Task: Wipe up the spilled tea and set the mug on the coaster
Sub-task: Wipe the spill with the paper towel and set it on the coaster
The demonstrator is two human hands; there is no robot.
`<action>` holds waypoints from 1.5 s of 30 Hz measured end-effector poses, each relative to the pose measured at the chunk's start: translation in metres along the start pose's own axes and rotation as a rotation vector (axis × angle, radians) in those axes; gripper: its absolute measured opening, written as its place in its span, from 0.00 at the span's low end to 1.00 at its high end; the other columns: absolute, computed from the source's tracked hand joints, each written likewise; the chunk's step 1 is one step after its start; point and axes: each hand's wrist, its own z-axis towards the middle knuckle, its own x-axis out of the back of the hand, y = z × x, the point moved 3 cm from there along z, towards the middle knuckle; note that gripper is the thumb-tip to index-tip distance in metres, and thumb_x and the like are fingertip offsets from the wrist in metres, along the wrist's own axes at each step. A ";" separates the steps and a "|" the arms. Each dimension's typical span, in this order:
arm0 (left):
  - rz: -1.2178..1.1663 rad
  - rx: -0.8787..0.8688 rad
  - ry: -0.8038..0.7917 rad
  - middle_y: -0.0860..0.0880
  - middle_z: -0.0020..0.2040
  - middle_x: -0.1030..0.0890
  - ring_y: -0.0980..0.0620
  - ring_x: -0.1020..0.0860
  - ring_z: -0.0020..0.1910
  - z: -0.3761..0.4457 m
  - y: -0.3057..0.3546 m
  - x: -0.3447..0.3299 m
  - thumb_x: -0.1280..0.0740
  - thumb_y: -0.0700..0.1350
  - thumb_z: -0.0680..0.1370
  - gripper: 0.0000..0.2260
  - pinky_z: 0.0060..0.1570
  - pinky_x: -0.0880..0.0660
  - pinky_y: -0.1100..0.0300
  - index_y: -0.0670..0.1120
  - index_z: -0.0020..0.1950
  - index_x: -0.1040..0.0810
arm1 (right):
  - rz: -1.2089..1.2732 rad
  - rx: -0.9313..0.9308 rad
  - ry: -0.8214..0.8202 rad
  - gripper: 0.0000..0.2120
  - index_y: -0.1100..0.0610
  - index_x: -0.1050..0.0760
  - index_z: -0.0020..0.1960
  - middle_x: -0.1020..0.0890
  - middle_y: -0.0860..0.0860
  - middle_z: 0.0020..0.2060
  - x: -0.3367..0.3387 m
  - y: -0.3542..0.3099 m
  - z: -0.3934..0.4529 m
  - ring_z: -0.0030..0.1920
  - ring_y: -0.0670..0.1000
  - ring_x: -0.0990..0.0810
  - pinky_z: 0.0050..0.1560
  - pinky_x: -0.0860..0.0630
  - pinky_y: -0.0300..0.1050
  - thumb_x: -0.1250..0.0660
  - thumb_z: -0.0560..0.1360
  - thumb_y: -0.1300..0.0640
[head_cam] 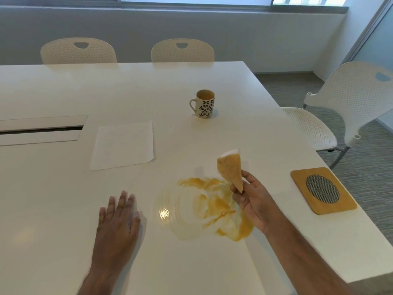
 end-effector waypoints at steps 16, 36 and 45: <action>-0.045 -0.152 -0.085 0.58 0.85 0.52 0.50 0.57 0.85 0.024 0.034 0.008 0.61 0.66 0.79 0.35 0.83 0.61 0.48 0.55 0.85 0.50 | 0.181 -0.018 0.095 0.07 0.57 0.17 0.50 0.22 0.54 0.41 0.018 0.006 -0.023 0.40 0.49 0.24 0.33 0.29 0.40 0.34 0.80 0.65; -0.021 -0.423 -0.148 0.58 0.85 0.51 0.52 0.58 0.85 0.050 0.197 -0.039 0.60 0.64 0.80 0.34 0.83 0.62 0.48 0.54 0.85 0.47 | 0.267 0.081 0.211 0.14 0.57 0.18 0.58 0.17 0.54 0.49 0.108 -0.066 -0.056 0.43 0.51 0.23 0.34 0.27 0.40 0.29 0.74 0.68; -0.014 -0.572 -0.199 0.59 0.85 0.54 0.54 0.62 0.84 0.039 0.315 -0.083 0.61 0.63 0.81 0.34 0.83 0.64 0.50 0.53 0.86 0.48 | 0.325 0.140 0.258 0.11 0.55 0.14 0.52 0.17 0.54 0.46 0.183 -0.111 -0.077 0.42 0.51 0.21 0.33 0.26 0.40 0.27 0.73 0.67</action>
